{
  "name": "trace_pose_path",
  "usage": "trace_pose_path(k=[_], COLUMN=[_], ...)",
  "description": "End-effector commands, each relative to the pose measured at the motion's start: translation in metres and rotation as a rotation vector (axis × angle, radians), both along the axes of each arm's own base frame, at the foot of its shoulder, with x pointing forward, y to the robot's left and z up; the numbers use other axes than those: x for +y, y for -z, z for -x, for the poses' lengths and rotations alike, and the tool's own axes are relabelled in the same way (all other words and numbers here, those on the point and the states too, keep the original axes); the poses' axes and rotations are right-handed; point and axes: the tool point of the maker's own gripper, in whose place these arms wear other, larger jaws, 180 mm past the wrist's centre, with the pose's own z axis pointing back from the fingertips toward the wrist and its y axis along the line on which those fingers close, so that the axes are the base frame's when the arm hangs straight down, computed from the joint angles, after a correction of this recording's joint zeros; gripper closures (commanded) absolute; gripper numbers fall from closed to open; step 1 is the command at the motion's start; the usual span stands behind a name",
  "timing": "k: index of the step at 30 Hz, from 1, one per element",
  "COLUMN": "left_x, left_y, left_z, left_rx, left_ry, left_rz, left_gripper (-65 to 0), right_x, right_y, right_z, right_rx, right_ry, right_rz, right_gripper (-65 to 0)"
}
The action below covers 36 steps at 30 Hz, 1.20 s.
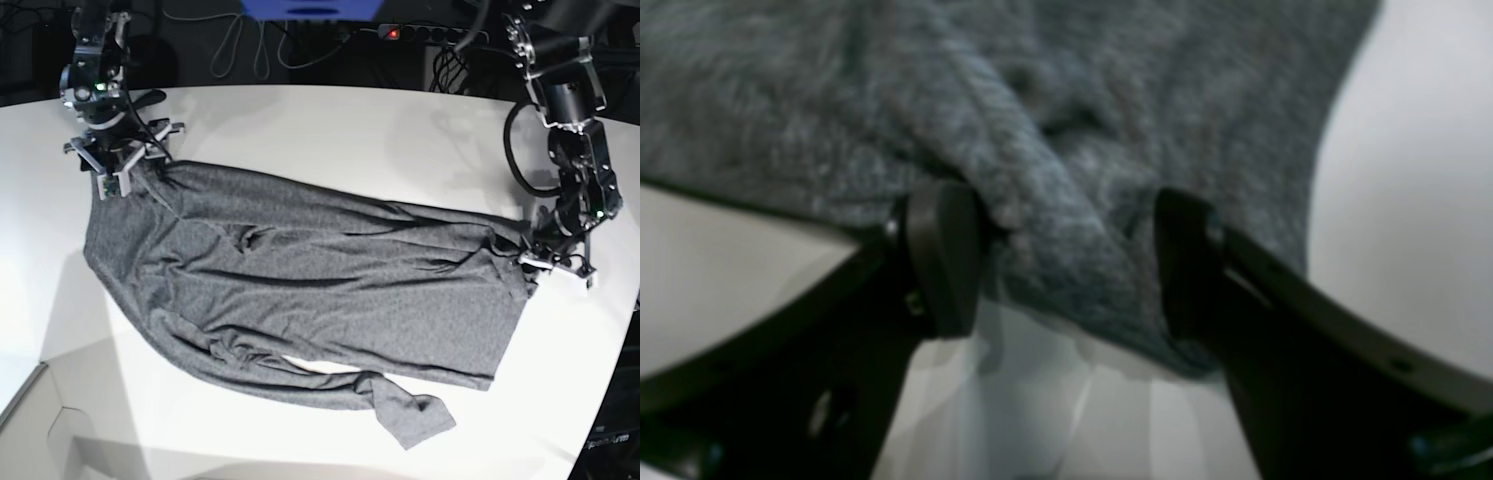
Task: Layout the t-shirt on the table in an organized manner, then fold the t-shirt properly
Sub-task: 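Pull both held corners apart, stretching the shirt taut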
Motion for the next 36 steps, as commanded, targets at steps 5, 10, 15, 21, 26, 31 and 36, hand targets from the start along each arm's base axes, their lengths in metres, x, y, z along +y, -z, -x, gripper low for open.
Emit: trace_pose_path(k=[5, 10, 15, 21, 26, 31, 36], left_x=[0.017, 0.017, 0.013, 0.011, 0.030, 0.047, 0.063], left_y=[-0.023, -0.027, -0.048, -0.040, -0.044, -0.042, -0.038], left_z=[-0.012, -0.009, -0.001, 0.021, 0.049, 0.080, 0.108], left_rx=[-0.056, -0.067, -0.122, -0.098, -0.098, -0.027, 0.026], left_ry=[-0.011, -0.002, 0.032, 0.050, -0.001, -0.033, -0.076], left_rz=[-0.031, -0.049, -0.104, -0.130, -0.158, -0.166, -0.173], left_gripper=[-0.1, -0.1, -0.1, -0.1, -0.1, -0.1, -0.1], right_x=[-0.010, -0.012, -0.012, -0.008, 0.002, 0.010, 0.012], right_y=[0.002, 0.004, -0.013, -0.027, -0.022, -0.016, -0.014], right_z=[0.008, 0.021, 0.029, 0.040, 0.056, 0.069, 0.076], right_rx=[0.040, 0.060, 0.037, 0.025, 0.074, 0.113, 0.125], right_ry=[-0.005, -0.016, -0.049, -0.077, -0.181, -0.236, -0.242], right_rz=[0.043, 0.054, 0.087, 0.107, 0.096, 0.080, 0.074], right_gripper=[-19.5, 0.0, 0.0, 0.0, 0.0, 0.0, 0.0])
